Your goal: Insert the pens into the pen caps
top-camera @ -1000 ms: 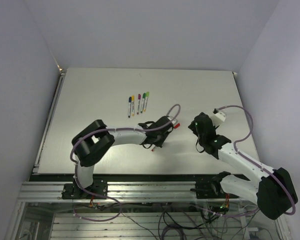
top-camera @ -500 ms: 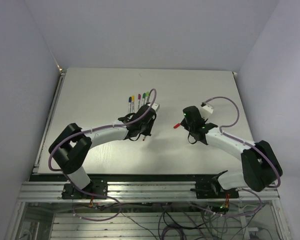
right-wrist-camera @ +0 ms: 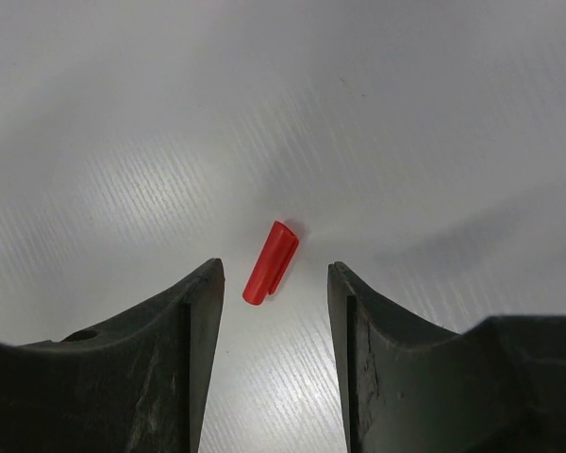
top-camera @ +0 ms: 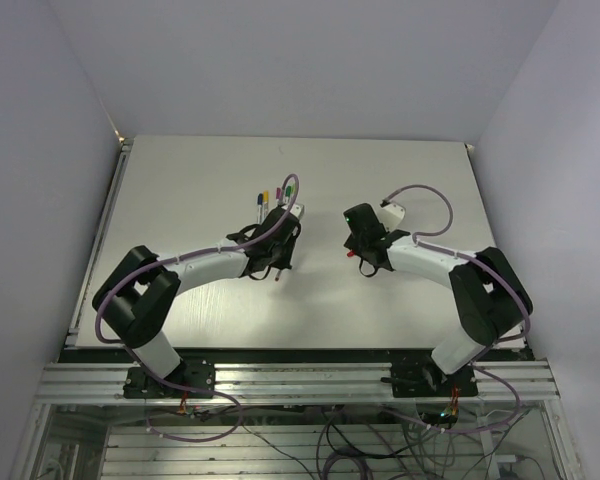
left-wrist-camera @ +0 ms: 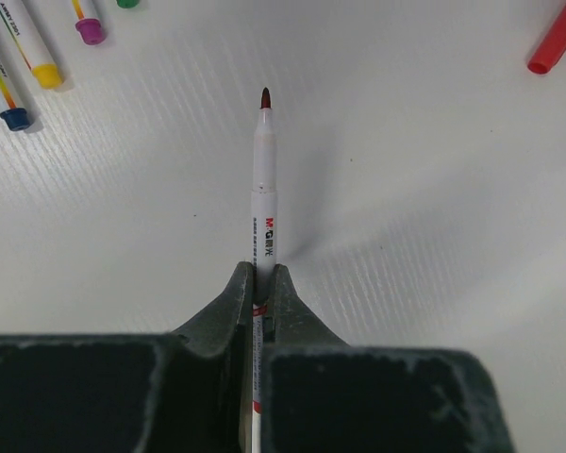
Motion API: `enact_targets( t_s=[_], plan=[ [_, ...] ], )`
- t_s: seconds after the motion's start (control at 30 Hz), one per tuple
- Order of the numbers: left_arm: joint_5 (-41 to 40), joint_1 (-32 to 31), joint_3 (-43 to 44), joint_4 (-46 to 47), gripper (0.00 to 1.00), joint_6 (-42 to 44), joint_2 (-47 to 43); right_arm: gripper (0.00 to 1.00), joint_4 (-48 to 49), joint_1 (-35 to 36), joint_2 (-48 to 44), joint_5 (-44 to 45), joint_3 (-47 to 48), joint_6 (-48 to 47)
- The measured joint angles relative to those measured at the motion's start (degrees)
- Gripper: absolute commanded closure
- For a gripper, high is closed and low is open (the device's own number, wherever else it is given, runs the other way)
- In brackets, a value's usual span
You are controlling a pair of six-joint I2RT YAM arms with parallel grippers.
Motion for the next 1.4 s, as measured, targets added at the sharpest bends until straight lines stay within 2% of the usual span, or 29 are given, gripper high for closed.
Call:
enact_targets(
  t_s=[0.4,0.9,1.0,1.17,1.37,1.4],
  plan=[
    [0.83,0.52,0.0,0.94,0.93,-0.46,-0.11,0.5,-2.49,0.0,4.57,-1.22,3.78,-0.09],
    [2.67,0.92,0.02,1.92,0.93,-0.68,-0.09,0.51,-10.99,0.0,12.48,-0.92,12.5,0.52],
    [3.06,1.01,0.02,2.03,0.93,-0.72,-0.09,0.56,-12.15,0.0,12.55,-0.81,12.7,1.01],
    [3.48,1.31,0.02,2.1,0.93,-1.03,0.24,0.7,-12.26,0.0,12.55,-0.63,12.39,1.44],
    [3.96,1.53,0.02,2.12,0.93,-1.07,0.76,0.99,-10.38,0.0,12.11,-0.76,11.1,1.57],
    [3.98,1.55,0.02,2.12,0.93,-1.07,0.76,1.0,-9.66,-0.02,11.91,-0.96,10.67,1.6]
  ],
)
